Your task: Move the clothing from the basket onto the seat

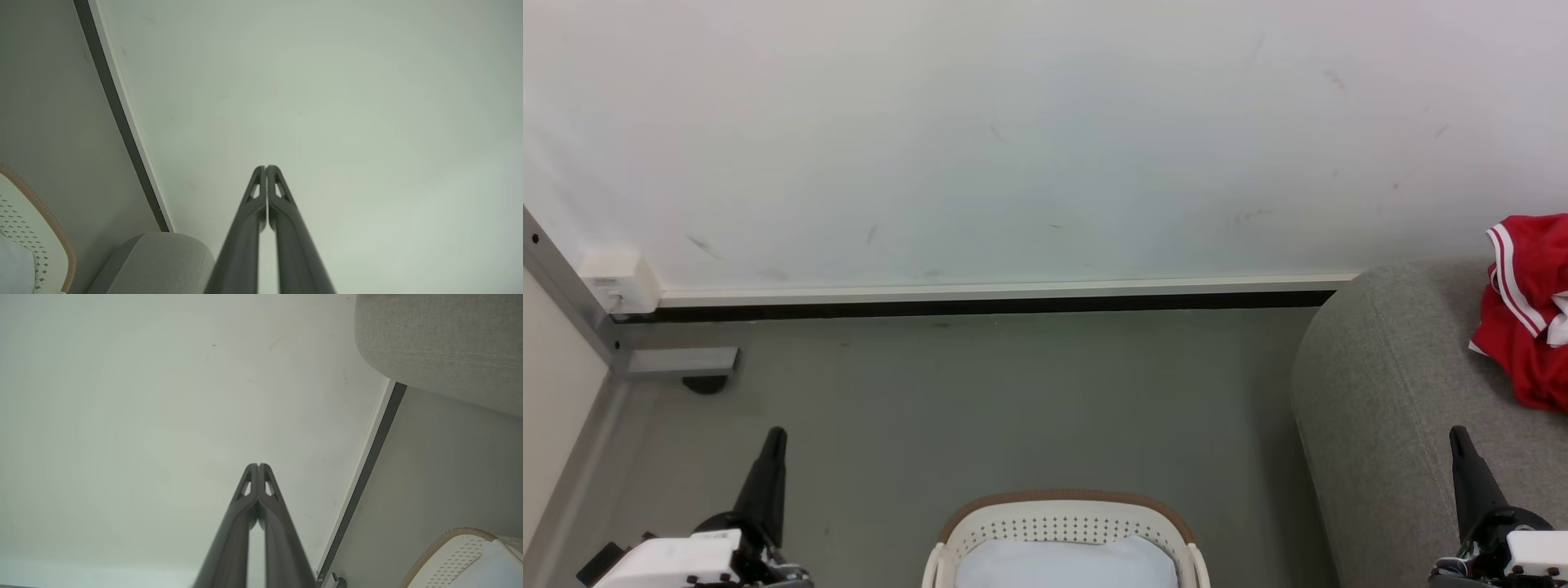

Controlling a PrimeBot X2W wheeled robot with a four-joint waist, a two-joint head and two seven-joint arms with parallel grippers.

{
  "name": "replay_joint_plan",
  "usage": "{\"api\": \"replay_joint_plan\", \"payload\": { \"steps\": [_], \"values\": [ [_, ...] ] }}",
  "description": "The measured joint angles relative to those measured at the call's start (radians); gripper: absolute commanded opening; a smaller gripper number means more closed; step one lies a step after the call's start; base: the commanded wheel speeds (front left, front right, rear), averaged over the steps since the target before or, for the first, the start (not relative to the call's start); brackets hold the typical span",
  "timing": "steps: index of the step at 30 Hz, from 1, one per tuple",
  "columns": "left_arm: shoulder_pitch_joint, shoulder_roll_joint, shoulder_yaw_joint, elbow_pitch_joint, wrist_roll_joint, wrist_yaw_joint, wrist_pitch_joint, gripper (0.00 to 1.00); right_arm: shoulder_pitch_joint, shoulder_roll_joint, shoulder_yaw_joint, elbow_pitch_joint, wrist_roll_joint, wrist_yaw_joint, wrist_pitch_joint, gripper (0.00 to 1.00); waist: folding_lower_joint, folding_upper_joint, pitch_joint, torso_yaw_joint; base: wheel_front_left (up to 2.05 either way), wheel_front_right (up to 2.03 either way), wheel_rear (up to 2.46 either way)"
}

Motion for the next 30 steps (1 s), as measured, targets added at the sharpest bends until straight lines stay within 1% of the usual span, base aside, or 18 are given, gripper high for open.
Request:
{"api": "replay_joint_plan", "payload": {
  "steps": [30],
  "values": [
    [0.0,0.0,0.0,0.0,0.0,0.0,0.0,0.0,0.0,-0.007,0.011,0.0,0.006,0.0,-0.008,0.0,0.0,0.0,0.0,0.0,0.0,0.0,0.0]
  ]
}}
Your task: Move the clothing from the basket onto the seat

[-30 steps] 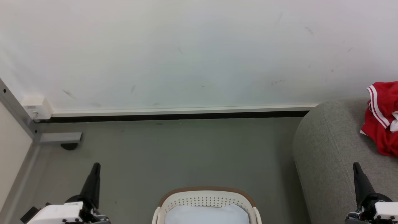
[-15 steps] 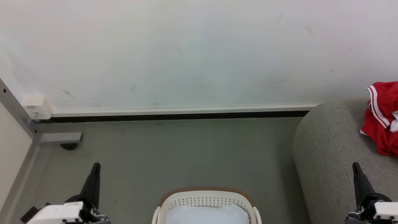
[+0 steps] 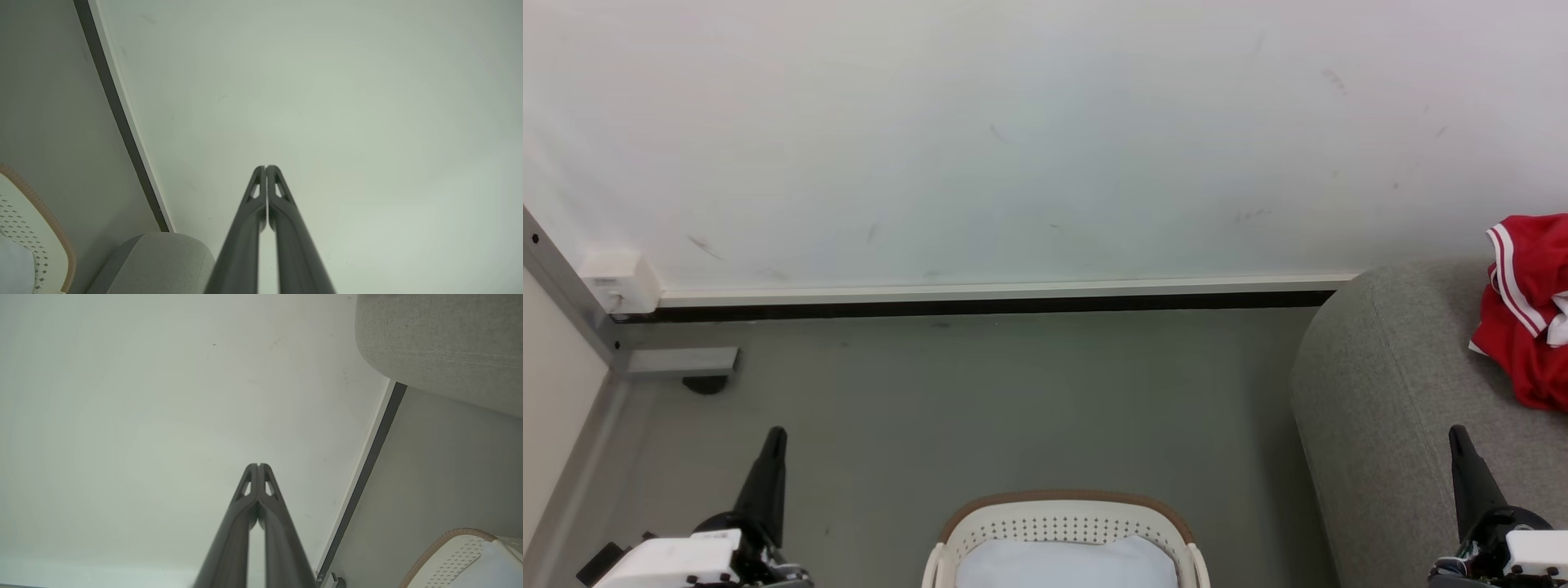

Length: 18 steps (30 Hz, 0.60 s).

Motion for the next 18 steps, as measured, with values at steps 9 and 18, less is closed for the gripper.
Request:
{"api": "replay_joint_plan", "payload": {
  "steps": [9,18],
  "values": [
    [0.0,0.0,0.0,0.0,0.0,0.0,0.0,0.0,0.0,-0.004,0.003,0.0,0.003,0.0,-0.001,0.0,0.0,0.0,0.0,0.0,0.0,0.0,0.0],
    [0.0,0.0,0.0,0.0,0.0,0.0,0.0,0.0,0.0,-0.007,0.006,0.0,0.009,0.0,-0.006,0.0,0.0,0.0,0.0,0.0,0.0,0.0,0.0]
  ]
}}
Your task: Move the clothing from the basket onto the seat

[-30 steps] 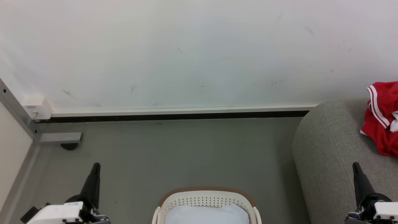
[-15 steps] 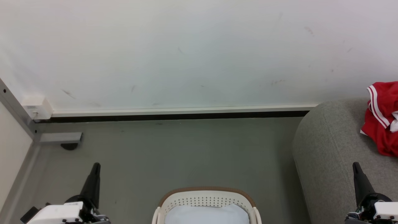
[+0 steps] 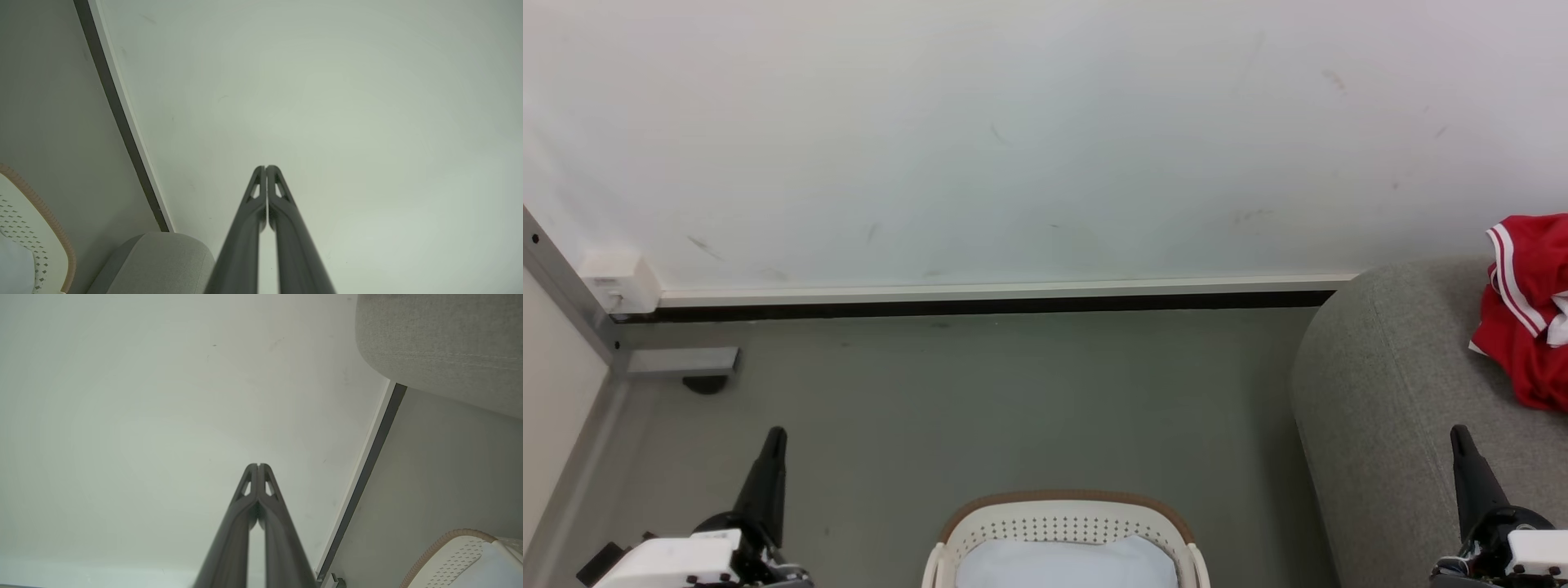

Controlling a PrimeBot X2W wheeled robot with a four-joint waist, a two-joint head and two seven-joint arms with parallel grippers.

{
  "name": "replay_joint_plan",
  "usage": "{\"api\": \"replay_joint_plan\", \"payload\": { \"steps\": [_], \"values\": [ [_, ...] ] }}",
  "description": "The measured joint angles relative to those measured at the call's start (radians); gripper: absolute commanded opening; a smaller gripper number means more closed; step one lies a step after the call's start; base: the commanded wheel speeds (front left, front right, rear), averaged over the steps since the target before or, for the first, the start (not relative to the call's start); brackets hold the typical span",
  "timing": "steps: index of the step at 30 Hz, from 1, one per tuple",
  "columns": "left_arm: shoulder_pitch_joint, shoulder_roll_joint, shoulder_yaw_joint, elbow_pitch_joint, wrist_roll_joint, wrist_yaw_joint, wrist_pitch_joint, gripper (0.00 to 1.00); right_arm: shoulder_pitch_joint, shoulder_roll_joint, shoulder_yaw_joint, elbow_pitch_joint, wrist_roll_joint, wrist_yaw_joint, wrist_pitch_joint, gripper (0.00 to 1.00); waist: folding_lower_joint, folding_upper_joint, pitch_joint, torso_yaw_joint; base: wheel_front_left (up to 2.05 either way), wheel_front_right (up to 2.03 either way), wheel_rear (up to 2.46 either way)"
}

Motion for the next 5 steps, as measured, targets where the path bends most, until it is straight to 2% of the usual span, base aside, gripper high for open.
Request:
{"api": "replay_joint_plan", "payload": {
  "steps": [5],
  "values": [
    [0.0,0.0,0.0,0.0,0.0,0.0,0.0,0.0,0.0,-0.002,0.002,0.0,0.001,0.0,0.0,0.0,0.0,0.0,0.0,0.0,0.0,0.0,0.0]
  ]
}}
